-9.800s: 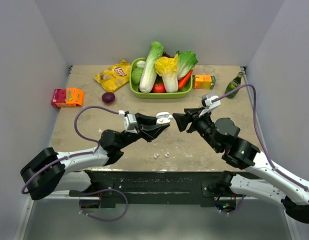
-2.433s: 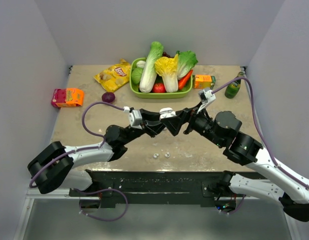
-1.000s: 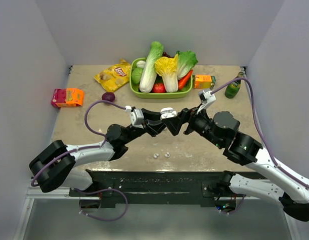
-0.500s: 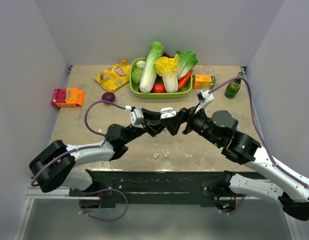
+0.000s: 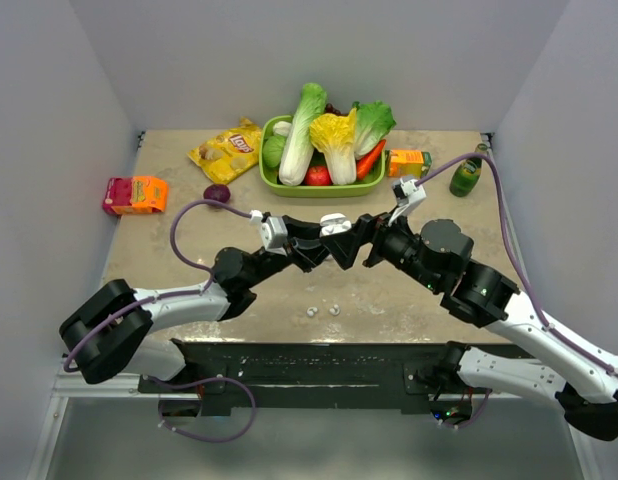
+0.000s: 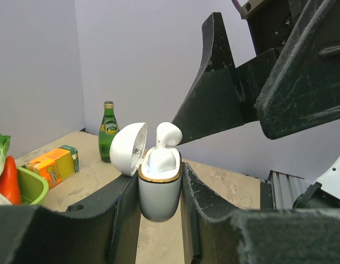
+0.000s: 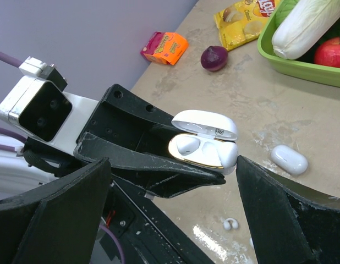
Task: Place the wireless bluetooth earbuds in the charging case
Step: Place the earbud in the charging case.
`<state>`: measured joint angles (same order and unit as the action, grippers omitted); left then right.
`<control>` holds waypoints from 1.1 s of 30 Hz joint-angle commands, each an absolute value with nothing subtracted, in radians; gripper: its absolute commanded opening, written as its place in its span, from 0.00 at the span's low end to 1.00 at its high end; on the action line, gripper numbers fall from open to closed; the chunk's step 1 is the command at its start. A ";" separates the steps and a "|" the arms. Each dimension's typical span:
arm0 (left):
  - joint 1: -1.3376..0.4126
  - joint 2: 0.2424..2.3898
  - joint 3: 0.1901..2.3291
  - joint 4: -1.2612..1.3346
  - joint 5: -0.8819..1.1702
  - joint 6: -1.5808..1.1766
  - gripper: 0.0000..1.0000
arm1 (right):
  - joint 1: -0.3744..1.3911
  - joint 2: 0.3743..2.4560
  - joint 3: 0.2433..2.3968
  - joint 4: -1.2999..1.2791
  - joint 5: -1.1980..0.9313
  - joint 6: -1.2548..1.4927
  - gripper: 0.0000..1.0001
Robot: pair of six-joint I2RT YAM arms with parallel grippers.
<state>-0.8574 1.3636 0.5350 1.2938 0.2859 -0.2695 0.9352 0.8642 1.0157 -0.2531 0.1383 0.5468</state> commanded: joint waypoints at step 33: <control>-0.854 1.387 0.583 1.898 0.321 -0.293 0.00 | 0.943 0.887 1.051 -0.206 0.115 0.545 0.98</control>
